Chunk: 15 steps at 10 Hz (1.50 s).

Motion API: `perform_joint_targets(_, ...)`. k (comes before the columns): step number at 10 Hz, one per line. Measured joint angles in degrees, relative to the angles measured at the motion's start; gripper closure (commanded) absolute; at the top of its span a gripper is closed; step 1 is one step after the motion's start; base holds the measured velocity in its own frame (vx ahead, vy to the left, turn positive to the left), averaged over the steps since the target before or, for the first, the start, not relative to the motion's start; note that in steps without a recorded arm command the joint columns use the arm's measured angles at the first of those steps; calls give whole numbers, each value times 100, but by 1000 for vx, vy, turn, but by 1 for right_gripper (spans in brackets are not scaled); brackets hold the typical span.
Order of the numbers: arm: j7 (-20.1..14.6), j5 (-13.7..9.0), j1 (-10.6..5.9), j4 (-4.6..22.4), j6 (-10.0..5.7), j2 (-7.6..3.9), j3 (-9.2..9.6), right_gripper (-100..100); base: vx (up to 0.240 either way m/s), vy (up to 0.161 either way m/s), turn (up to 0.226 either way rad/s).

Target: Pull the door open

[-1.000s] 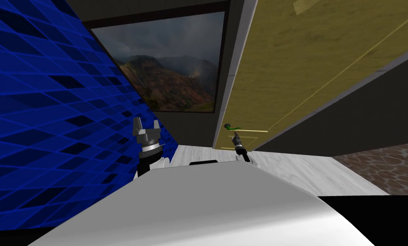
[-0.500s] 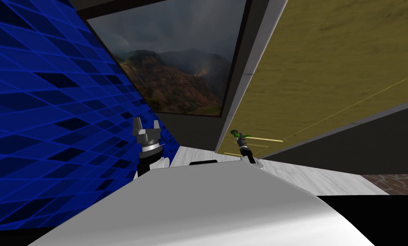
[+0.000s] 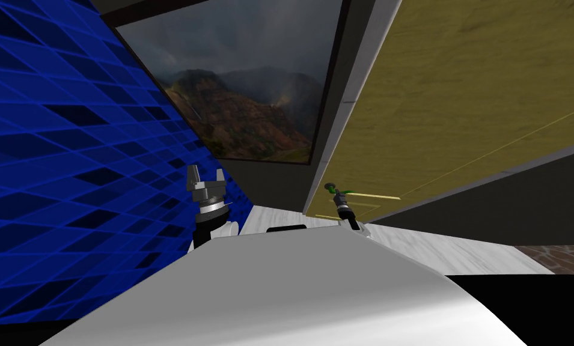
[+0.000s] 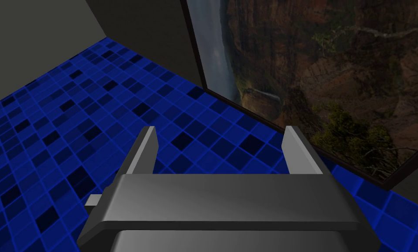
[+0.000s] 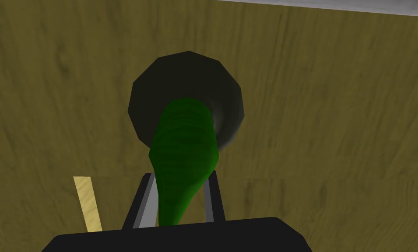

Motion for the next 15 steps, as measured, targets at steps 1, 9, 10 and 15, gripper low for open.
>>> perform_joint_targets(1,1,1,4,3,2,2,2,100,0,0,0)
perform_joint_targets(9,-479,120,386,-9,-472,-383,316,100,-211,-58,159)
perform_joint_targets(10,-552,141,454,-10,-559,-436,369,100,-111,-31,43)
perform_joint_targets(15,-769,186,707,-54,-840,-615,486,100,-190,-47,135)
